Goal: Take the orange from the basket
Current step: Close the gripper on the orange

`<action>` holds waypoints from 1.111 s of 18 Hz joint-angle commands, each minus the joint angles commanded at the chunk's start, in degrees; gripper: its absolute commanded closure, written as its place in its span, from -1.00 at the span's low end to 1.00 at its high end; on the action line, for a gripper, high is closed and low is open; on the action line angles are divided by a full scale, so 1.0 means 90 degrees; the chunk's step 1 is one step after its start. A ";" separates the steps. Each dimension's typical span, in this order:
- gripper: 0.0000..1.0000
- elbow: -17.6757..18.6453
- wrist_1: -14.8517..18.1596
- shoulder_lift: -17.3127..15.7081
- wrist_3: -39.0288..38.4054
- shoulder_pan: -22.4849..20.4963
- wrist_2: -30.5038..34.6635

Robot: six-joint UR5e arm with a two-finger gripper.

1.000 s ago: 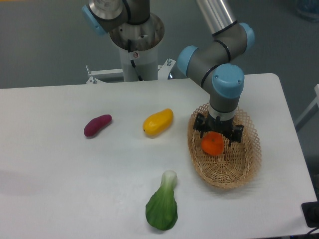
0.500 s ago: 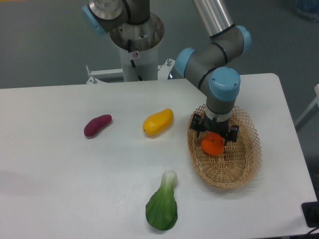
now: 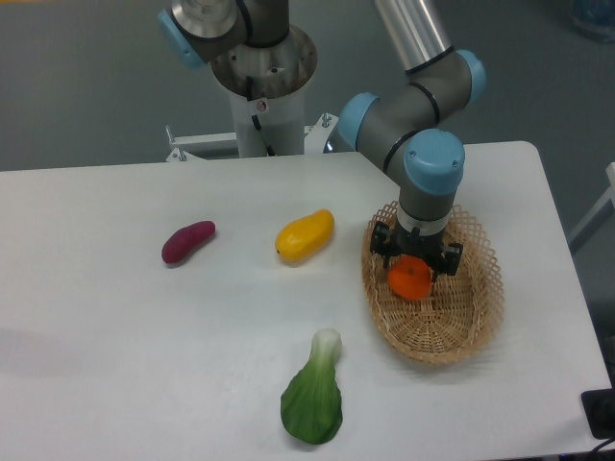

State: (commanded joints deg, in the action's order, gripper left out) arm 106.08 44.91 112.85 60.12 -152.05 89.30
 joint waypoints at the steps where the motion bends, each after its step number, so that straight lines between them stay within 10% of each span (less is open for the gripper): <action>1: -0.74 0.0000 0.0000 0.0000 0.0000 0.0000 0.0000; 20: -0.29 -0.0195 0.0000 -0.0039 0.0049 0.0000 -0.0010</action>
State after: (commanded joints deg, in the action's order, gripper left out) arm 104.33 44.91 112.50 60.56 -152.05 89.21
